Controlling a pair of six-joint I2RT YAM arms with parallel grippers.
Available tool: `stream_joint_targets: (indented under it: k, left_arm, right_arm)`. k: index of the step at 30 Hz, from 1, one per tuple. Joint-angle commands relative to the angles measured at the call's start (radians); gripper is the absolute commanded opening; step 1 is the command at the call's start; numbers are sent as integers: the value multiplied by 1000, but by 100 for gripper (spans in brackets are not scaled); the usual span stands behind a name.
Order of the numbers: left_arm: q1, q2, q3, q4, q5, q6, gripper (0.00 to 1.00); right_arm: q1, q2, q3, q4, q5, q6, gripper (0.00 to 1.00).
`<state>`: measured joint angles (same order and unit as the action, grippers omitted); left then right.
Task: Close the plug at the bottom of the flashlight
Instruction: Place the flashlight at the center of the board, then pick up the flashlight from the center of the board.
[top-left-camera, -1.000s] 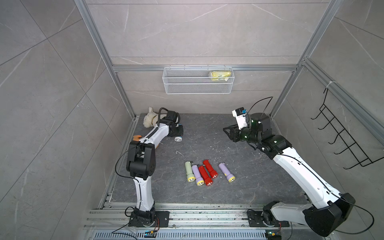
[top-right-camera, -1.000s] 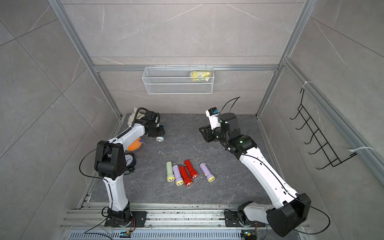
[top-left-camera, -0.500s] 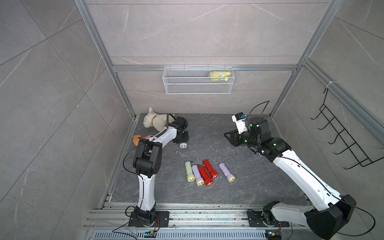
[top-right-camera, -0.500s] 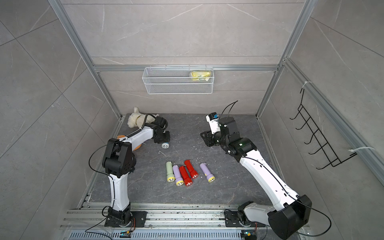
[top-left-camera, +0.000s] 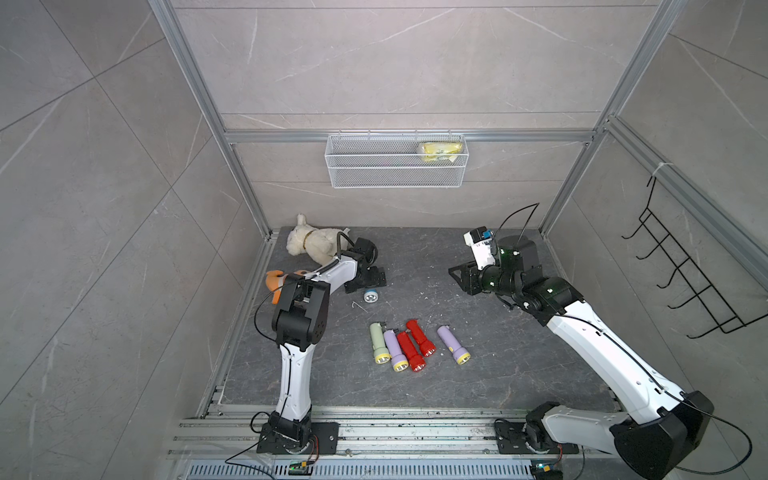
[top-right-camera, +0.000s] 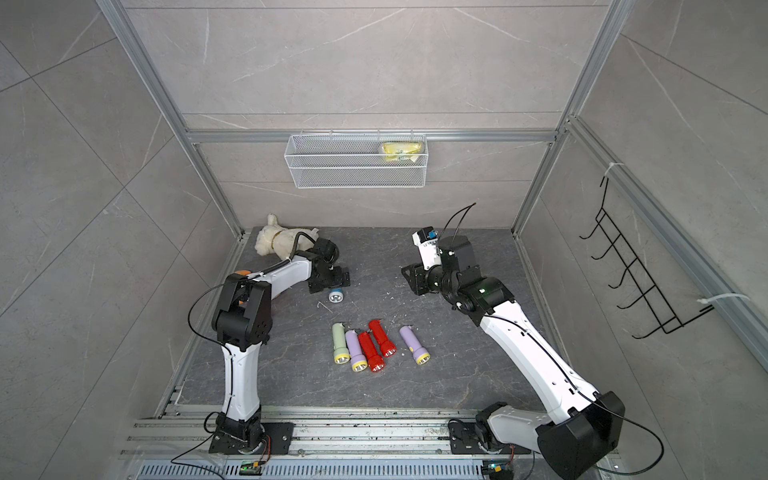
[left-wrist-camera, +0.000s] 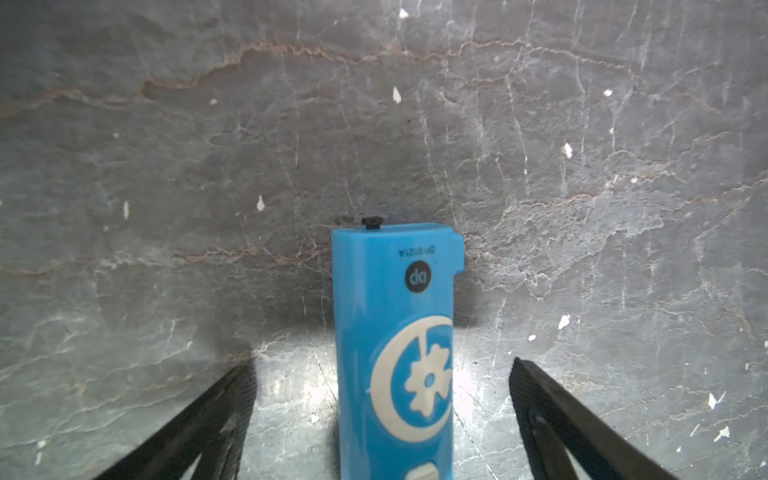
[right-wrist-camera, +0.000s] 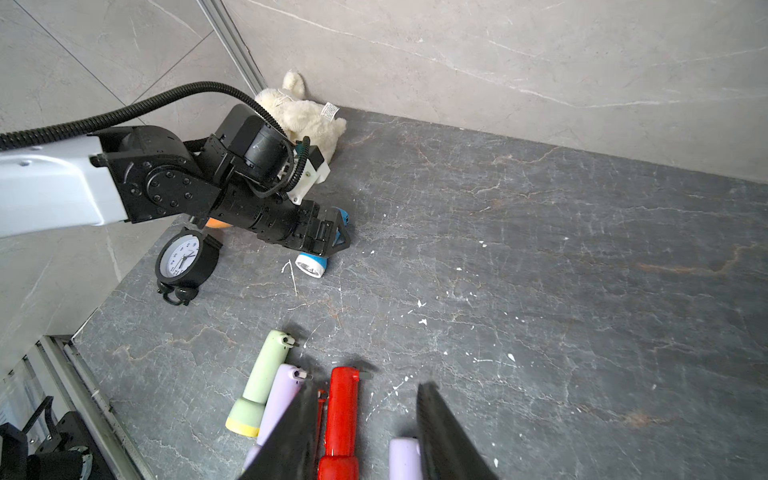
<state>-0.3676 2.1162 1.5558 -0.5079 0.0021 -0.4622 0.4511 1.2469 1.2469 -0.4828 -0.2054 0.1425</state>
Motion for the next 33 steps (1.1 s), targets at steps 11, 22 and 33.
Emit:
stream_joint_targets:
  k: [11, 22, 33]
  left_arm:
    - [-122, -668, -263, 157, -295, 106, 100]
    - [-57, -879, -458, 214, -161, 50, 88]
    - [-246, -940, -664, -22, 58, -220, 97]
  right_arm:
    - [6, 7, 25, -40, 4, 8, 42]
    - [10, 28, 76, -117, 49, 16, 41]
    - [57, 82, 110, -106, 25, 26, 41]
